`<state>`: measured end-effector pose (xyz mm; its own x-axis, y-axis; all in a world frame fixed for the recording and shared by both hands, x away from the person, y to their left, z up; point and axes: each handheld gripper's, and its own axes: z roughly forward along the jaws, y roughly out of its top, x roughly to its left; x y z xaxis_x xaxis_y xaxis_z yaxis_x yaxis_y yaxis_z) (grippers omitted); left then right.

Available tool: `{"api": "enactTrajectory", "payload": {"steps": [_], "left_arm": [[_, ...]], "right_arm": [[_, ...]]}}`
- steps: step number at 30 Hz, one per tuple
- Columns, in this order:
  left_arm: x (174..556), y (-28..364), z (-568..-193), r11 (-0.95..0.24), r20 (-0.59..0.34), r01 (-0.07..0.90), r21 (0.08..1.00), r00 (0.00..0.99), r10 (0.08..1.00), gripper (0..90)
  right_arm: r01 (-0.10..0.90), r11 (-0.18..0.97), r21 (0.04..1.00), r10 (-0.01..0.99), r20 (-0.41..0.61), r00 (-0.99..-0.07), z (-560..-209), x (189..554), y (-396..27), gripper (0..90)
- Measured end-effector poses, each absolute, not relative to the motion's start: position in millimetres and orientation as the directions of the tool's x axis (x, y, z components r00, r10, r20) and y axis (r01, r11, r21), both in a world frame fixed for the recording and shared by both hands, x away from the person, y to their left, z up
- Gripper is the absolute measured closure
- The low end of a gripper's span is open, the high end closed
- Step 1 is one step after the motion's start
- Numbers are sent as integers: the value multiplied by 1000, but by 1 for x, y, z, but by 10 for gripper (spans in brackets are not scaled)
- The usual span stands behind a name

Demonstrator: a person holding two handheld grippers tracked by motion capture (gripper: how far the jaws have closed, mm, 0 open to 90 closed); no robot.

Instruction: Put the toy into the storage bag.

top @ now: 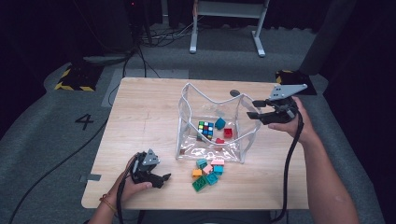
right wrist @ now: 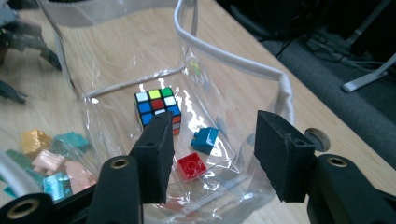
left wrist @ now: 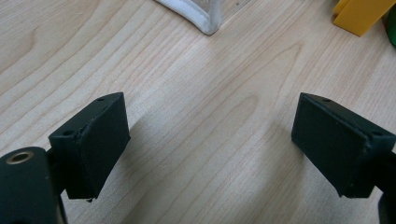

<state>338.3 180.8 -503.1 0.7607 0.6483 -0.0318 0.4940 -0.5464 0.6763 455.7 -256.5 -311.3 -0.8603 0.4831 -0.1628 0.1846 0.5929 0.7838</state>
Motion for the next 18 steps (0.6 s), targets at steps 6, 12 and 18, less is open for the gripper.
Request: {"api": "enactTrajectory", "payload": {"steps": [6, 12, 18], "left_arm": [[338, 181, -503, -546, -32, 494, 677, 761, 648, 114], [338, 181, -503, -545, -32, 493, 678, 761, 648, 114], [338, 181, -503, -546, -32, 494, 677, 760, 649, 114]], "right_arm": [[193, 515, 835, 553, -152, -819, -309, 437, -276, 388], [182, 486, 855, 570, -152, -807, -312, 419, -291, 390], [188, 477, 859, 578, -145, -803, -326, 405, -304, 395]]}}
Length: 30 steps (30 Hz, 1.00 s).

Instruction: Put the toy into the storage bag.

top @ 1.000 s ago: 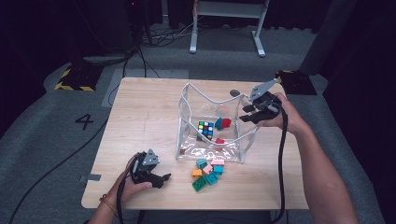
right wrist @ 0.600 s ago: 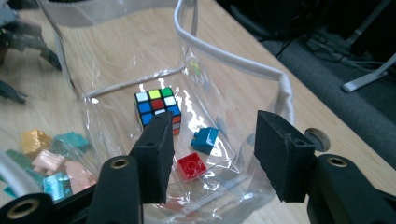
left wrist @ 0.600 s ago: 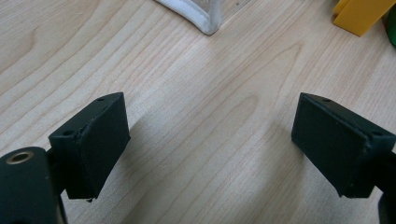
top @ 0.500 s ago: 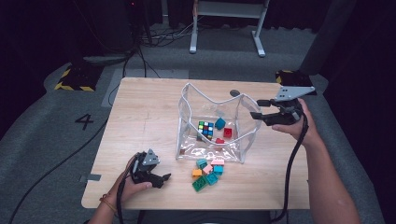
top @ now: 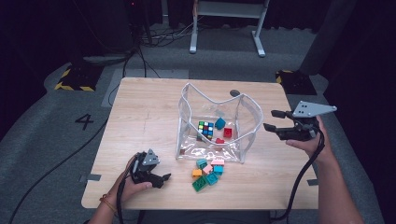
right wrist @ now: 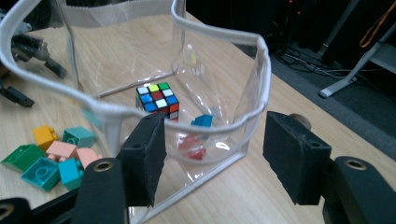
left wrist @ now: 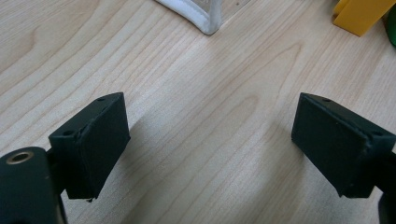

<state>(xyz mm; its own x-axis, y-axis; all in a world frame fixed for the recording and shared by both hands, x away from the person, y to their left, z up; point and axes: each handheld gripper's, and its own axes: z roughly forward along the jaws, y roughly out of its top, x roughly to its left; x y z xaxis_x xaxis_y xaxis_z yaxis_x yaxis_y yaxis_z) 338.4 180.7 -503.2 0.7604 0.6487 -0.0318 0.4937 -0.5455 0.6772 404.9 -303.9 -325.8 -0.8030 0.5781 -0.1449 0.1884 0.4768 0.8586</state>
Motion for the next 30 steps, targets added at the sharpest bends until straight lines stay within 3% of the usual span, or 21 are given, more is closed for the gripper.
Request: {"api": "enactTrajectory", "payload": {"steps": [15, 30], "left_arm": [[338, 181, -503, -548, -29, 493, 676, 761, 649, 114], [338, 181, -503, -543, -33, 498, 676, 757, 652, 114]], "right_arm": [[245, 483, 840, 566, -86, -820, -385, 382, -306, 401], [257, 536, 805, 472, -33, -881, -439, 356, -285, 419]]}}
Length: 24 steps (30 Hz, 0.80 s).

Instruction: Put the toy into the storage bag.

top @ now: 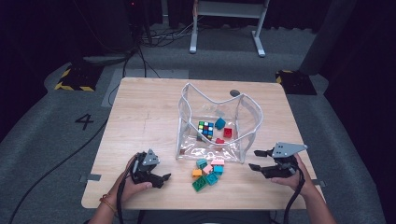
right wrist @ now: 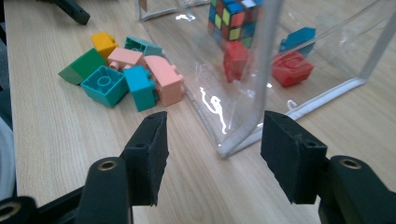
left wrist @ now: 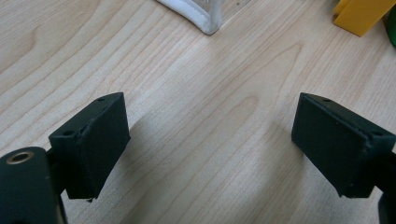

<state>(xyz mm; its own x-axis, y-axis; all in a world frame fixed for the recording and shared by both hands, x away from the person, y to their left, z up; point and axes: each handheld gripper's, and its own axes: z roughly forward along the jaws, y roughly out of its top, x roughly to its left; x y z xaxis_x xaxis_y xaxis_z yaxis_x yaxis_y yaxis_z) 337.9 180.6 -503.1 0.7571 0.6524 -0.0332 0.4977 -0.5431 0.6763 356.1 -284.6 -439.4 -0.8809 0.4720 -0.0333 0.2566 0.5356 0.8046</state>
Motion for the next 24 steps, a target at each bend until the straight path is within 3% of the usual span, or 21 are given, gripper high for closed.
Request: {"api": "enactTrajectory", "payload": {"steps": [13, 24], "left_arm": [[338, 181, -503, -543, -33, 498, 676, 757, 652, 114], [338, 181, -503, -543, -33, 497, 676, 757, 652, 114]], "right_arm": [[240, 570, 786, 384, 4, -923, -476, 352, -233, 471], [179, 623, 761, 319, -38, -947, -483, 353, -197, 529]]}}
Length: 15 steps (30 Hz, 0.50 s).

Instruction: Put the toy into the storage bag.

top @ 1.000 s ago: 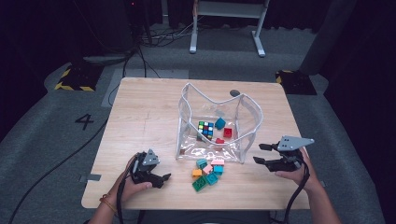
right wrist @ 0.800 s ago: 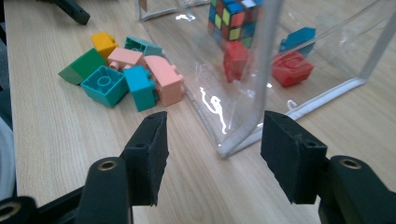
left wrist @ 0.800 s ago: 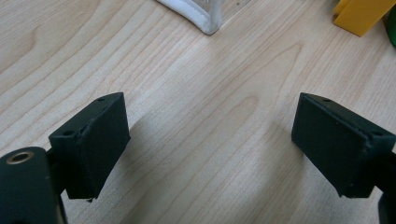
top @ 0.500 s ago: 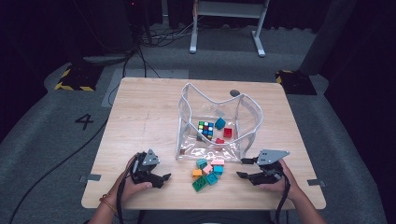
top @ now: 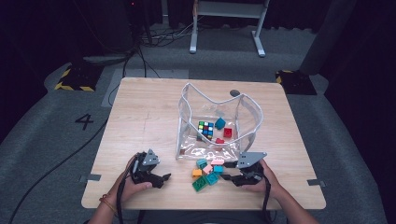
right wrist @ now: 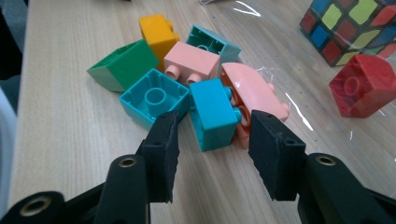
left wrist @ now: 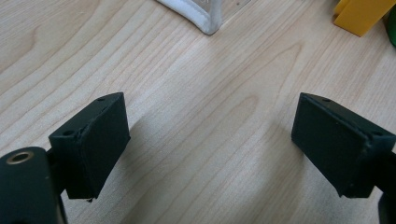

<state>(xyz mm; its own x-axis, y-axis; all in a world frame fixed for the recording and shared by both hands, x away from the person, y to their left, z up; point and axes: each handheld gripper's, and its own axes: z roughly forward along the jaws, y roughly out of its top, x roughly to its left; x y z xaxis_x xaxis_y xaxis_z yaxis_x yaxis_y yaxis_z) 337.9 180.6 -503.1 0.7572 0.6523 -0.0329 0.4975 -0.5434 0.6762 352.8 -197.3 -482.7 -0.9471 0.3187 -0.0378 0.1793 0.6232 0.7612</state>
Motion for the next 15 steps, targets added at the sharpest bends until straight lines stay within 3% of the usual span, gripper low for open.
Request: {"api": "enactTrajectory", "payload": {"steps": [7, 15], "left_arm": [[338, 181, -503, -548, -29, 494, 675, 760, 649, 114], [338, 181, -503, -547, -29, 494, 676, 759, 650, 114]], "right_arm": [[200, 654, 730, 319, -26, -947, -488, 354, -186, 523], [186, 643, 743, 312, -32, -950, -492, 357, -183, 654]]}}
